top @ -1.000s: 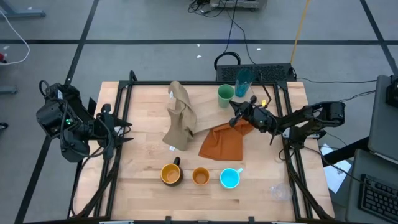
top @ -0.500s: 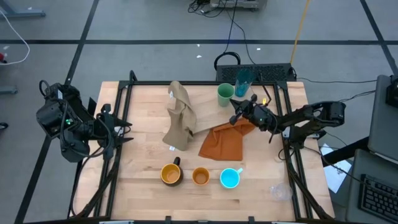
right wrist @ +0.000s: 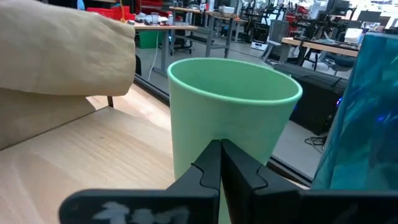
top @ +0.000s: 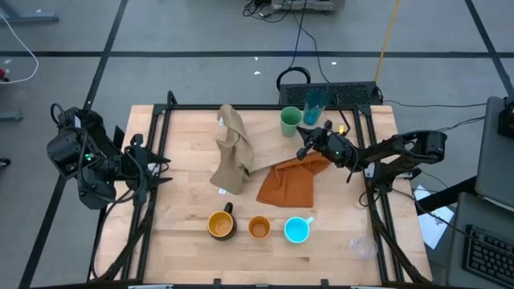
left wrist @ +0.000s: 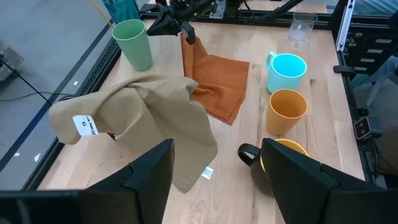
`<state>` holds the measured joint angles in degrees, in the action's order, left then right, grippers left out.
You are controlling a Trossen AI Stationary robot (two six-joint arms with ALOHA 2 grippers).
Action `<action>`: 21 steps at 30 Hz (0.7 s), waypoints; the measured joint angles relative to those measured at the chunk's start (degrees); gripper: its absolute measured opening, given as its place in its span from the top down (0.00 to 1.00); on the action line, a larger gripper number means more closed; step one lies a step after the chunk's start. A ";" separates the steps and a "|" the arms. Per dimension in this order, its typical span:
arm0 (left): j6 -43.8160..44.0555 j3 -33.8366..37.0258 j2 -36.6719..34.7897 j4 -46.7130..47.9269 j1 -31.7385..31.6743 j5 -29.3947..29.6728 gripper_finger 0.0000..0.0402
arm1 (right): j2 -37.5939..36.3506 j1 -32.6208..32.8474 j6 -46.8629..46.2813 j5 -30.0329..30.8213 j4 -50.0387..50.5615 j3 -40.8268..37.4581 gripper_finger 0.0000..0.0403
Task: Stack small to large cups/mugs on shelf
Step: Put the green cup on the shelf
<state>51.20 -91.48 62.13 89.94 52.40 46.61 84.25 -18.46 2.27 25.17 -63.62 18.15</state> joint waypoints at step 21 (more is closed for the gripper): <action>0.44 0.00 0.22 -0.19 0.02 -0.09 0.40 | 2.60 1.20 1.93 0.17 4.08 2.41 1.00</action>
<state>51.64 -91.48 62.35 89.75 52.42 46.52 86.84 -17.26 4.19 25.34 -59.54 20.56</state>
